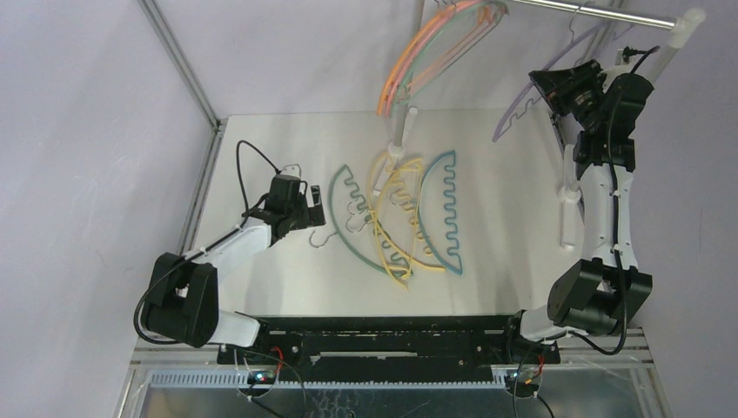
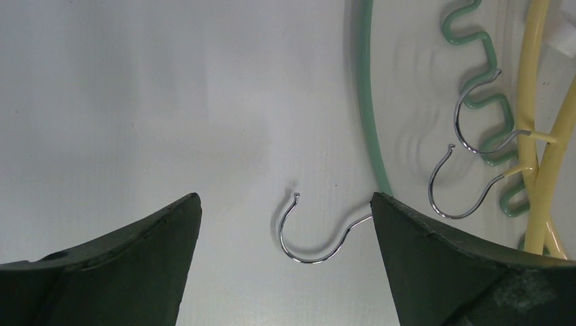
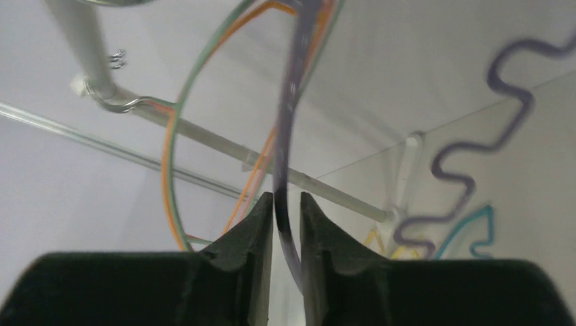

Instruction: Organize the hangers

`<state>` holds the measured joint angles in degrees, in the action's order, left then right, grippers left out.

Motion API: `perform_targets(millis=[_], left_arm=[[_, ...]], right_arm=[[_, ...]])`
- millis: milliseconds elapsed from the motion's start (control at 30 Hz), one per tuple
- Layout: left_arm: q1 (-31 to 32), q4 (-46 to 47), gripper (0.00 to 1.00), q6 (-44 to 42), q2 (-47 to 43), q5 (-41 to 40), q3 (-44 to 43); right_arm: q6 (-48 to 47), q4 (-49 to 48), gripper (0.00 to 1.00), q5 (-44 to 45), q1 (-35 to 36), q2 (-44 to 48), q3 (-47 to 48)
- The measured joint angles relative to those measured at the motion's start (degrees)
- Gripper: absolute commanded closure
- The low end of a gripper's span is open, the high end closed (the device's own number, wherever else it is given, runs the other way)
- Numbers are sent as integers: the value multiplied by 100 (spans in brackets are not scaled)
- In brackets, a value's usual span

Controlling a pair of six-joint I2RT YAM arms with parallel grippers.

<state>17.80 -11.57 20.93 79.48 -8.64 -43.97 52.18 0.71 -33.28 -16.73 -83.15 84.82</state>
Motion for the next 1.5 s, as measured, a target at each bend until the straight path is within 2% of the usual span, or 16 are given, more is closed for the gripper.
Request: perform_targets(millis=[33,133,367,633,933,1133,1267,1400,1500], left_arm=[[0,0,0,0,4,0,-2],[0,-13,0,-2,28,0,-2],[0,-17,1,-2,118,4,-4],[0,-15,1,-2,155,24,-4],[0,-57,0,-46,286,96,-223],[0,-48,1,-42,380,170,-256],[0,-52,0,-44,404,181,-256],[0,-50,1,-48,411,181,-256],[0,-50,1,-48,411,181,-256]], right_arm=[[-37,107,53,61,2,15,0],[-203,597,40,369,33,101,-57],[-503,1320,33,824,35,568,-256],[-955,1947,30,1255,138,1556,-544],[-1722,2428,29,2179,885,2035,-70],[-2562,2715,29,3965,1648,2194,444],[-2789,2861,29,5021,1735,2389,461],[-2852,3021,29,5729,1725,2413,455],[-2900,3062,33,5912,1725,2358,446]])
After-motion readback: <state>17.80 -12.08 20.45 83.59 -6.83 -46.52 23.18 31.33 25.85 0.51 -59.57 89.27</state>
